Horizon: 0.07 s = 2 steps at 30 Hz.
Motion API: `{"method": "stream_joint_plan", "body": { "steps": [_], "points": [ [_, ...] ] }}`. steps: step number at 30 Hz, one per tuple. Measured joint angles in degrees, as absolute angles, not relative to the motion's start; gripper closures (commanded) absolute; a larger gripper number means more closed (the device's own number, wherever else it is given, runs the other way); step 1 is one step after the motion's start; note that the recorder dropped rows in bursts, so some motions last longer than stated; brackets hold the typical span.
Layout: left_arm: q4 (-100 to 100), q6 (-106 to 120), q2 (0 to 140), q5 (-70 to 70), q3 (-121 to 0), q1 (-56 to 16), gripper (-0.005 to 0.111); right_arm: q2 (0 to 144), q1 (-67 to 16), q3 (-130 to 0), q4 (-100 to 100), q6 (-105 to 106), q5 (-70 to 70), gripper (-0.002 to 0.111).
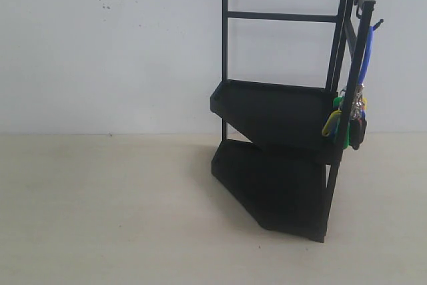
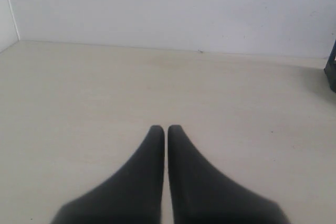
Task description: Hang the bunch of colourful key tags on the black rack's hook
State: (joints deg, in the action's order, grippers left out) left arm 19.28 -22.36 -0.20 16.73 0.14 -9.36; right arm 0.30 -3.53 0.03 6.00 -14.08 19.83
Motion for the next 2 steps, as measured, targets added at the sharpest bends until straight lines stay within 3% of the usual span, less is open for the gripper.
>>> {"method": "stream_joint_plan", "body": {
  "steps": [2],
  "points": [
    [19.3,-22.4,-0.2,16.7,0.1,-9.4,0.102,0.3,-3.5,0.0,6.0,-14.1,19.8,0.108]
  ]
}}
